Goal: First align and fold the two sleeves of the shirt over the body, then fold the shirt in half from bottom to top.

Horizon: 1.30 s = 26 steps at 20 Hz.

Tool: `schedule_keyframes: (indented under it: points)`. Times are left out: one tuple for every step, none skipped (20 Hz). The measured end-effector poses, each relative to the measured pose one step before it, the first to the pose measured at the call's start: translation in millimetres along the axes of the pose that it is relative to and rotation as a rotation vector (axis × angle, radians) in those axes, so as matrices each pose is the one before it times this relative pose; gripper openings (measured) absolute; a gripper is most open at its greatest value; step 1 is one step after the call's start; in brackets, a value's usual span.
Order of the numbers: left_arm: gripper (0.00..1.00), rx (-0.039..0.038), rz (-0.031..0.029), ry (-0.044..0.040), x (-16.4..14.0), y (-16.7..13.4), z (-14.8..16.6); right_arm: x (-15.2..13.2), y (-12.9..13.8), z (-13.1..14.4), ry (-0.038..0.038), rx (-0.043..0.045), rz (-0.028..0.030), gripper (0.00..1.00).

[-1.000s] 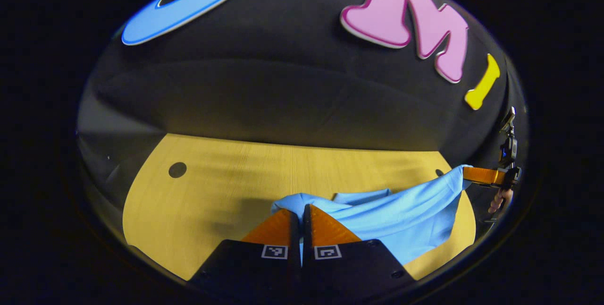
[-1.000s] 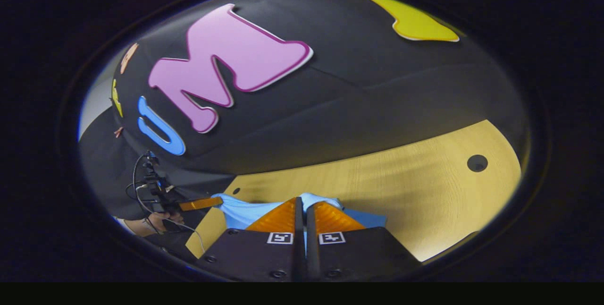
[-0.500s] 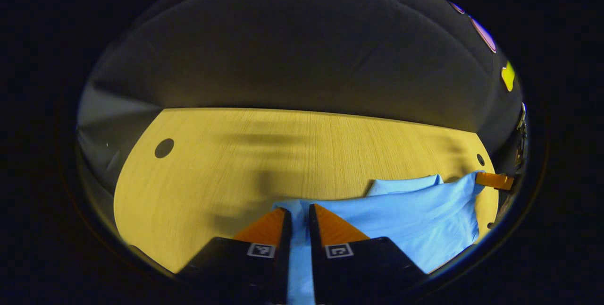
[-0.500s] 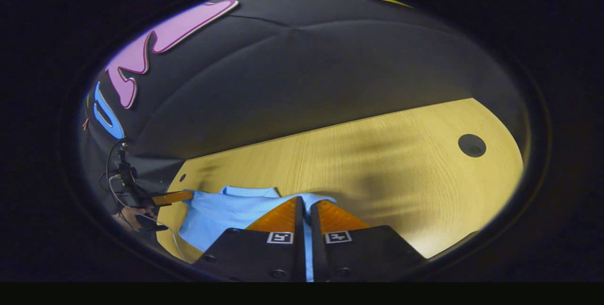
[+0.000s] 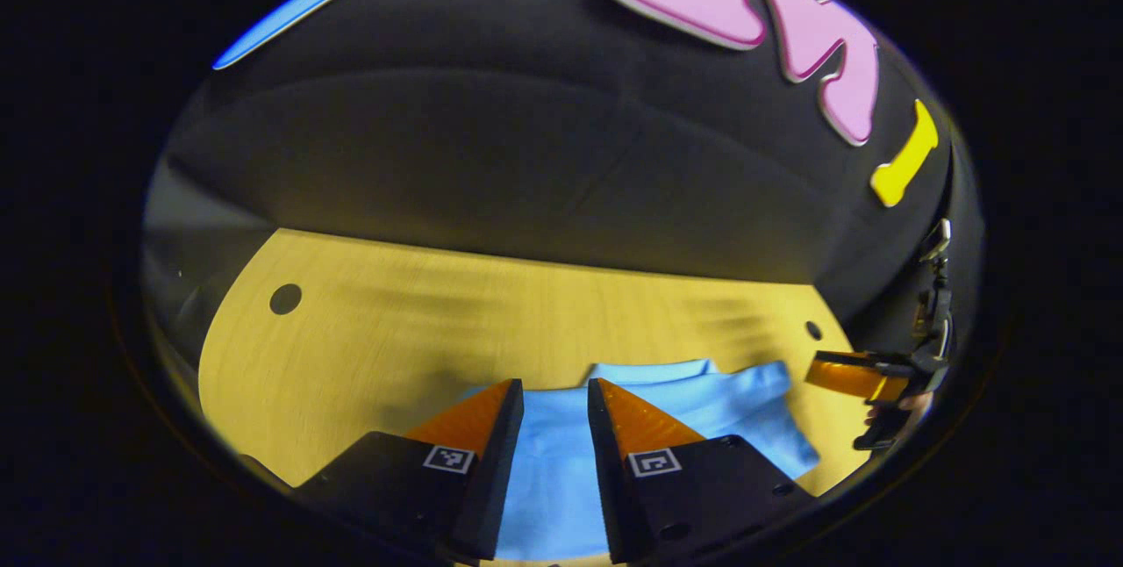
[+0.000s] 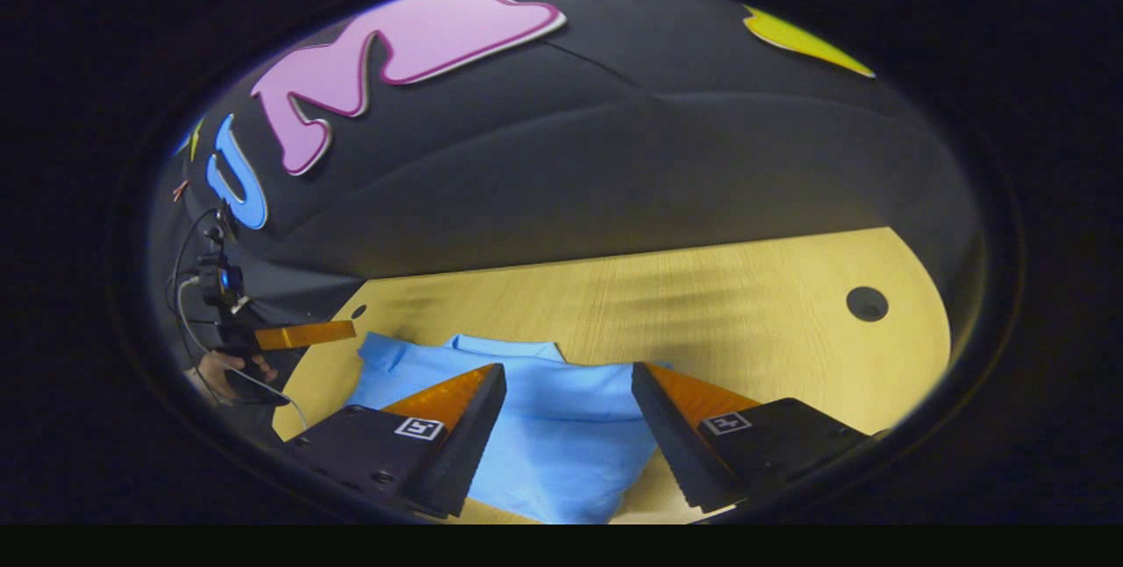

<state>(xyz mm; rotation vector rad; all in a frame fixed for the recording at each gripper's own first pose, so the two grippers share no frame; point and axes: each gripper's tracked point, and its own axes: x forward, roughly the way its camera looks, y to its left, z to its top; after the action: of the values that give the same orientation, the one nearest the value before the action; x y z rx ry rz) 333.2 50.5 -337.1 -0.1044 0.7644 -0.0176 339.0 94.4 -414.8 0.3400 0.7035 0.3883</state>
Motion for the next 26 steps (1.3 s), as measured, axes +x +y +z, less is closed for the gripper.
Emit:
schedule_keyframes:
  points:
    - [0.49, 0.00426, -0.02349, -0.0256, -14.56, -11.02, 6.79, -11.21, 5.88, 4.06, -0.01701, -0.03544, -0.00354, 0.92]
    - [0.5, 0.0103, -0.01918, -0.02426, -17.34, -9.09, 7.78, -10.76, 8.06, 3.2, -0.01368, -0.03522, -0.00028, 0.94]
    - [0.51, 0.01169, -0.01708, -0.0257, -18.51, -9.78, 7.18, -14.53, 7.8, 3.35, -0.01207, -0.03238, -0.00344, 0.96]
    - [0.51, 0.01175, -0.01436, -0.0208, -18.61, -10.15, 7.96, -13.03, 7.99, 4.05, -0.0155, -0.02955, -0.00483, 0.95]
    - [0.51, 0.01535, -0.01088, -0.02418, -19.95, -8.23, 7.29, -15.43, 8.8, 5.33, -0.01693, -0.01813, 0.00008, 0.96]
    - [0.51, 0.01958, -0.00683, -0.02638, -19.45, -7.57, 8.01, -16.52, 10.64, 5.6, -0.02032, -0.00424, 0.00559, 0.96]
    - [0.51, 0.02239, -0.00852, -0.02883, -20.85, -8.02, 5.89, -16.69, 10.37, 7.03, -0.02554, -0.00264, 0.00128, 0.96]
    - [0.52, 0.0131, -0.00502, -0.02003, -16.51, -8.15, 4.08, -17.0, 9.06, 7.88, -0.02708, -0.00588, -0.005, 0.96]
    - [0.52, 0.01384, -0.00493, -0.01731, -15.75, -6.02, -0.37, -18.82, 8.09, 8.27, -0.02569, -0.00776, -0.00694, 0.97]
    - [0.54, 0.01266, 0.0044, -0.01489, -22.18, -6.35, 1.92, -19.24, 10.14, 8.83, -0.02926, -0.00775, -0.00151, 0.97]
    - [0.55, 0.0008, -0.00594, -0.0195, -22.74, -9.05, 2.8, -20.4, 9.7, 9.17, -0.0263, -0.01269, -0.00508, 0.97]
    - [0.56, -0.01356, -0.02027, -0.02524, -22.09, -11.69, 2.08, -18.28, 9.72, 8.49, -0.02783, -0.01356, -0.00599, 0.97]
    - [0.56, -0.01554, -0.02792, -0.02491, -20.3, -12.79, 1.97, -20.66, 9.38, 8.26, -0.02648, -0.01407, -0.00977, 0.97]
    - [0.57, -0.0107, -0.01664, -0.02022, -20.3, -13.22, 0.28, -17.66, 6.16, 4.8, -0.02541, -0.00746, -0.01161, 0.97]
    - [0.58, -0.00672, -0.01099, -0.01745, -18.22, -8.18, -1.86, -19.68, 9.6, 6.92, -0.02067, 0.00131, -0.00797, 0.97]
    - [0.59, -0.00454, -0.00259, -0.01127, -18.22, -5.36, -2.9, -18.13, 10.82, 8.37, -0.02467, 0.01151, -0.00197, 0.97]
    - [0.59, -0.00633, -0.00428, -0.01192, -18.64, -7.15, -0.86, -18.54, 9.82, 10.05, -0.02952, 0.01565, -0.00575, 0.97]
    - [0.59, -0.00247, -0.01, -0.01885, -18.21, -9.29, 4.11, -18.22, 8.32, 8.09, -0.02843, 0.01321, -0.00961, 0.97]
    - [0.59, 0.0044, -0.01224, -0.02126, -17.85, -8.26, 4.05, -16.44, 5.66, 7.84, -0.02972, 0.00617, -0.01549, 0.97]
    - [0.6, 0.01194, -0.00385, -0.01851, -16.28, -6.72, 2.78, -18.72, 5.66, 5.35, -0.02608, 0.00095, -0.01534, 0.97]
    - [0.61, 0.01655, -0.00236, -0.01678, -16.15, -4.89, 0.98, -17.44, 3.81, 4.55, -0.01996, -0.0051, -0.01867, 0.97]
    - [0.61, 0.01911, -0.0008, -0.01247, -14.4, -5.61, 2.17, -15.52, 4.01, 3.61, -0.01411, -0.00493, -0.01457, 0.97]
    - [0.62, 0.02172, 0.001, -0.01053, -13.39, -5.23, 0.02, -15.34, 5.63, 3.68, -0.01259, -0.00611, -0.00389, 0.97]
    - [0.62, 0.02376, -0.00051, -0.014, -11.1, -5.13, 2.46, -14.51, 5.2, 4.82, -0.01096, -0.01575, -0.00632, 0.97]
    - [0.62, 0.02589, 0.00191, -0.00906, -10.9, -5.31, 1.3, -13.02, 2.4, 3.83, -0.01086, -0.02079, -0.00989, 0.97]
    - [0.62, 0.02499, 0.00046, -0.00524, -7.99, -5.82, 1.47, -11.3, 3.07, 1.92, -0.00346, -0.01815, -0.00536, 0.97]
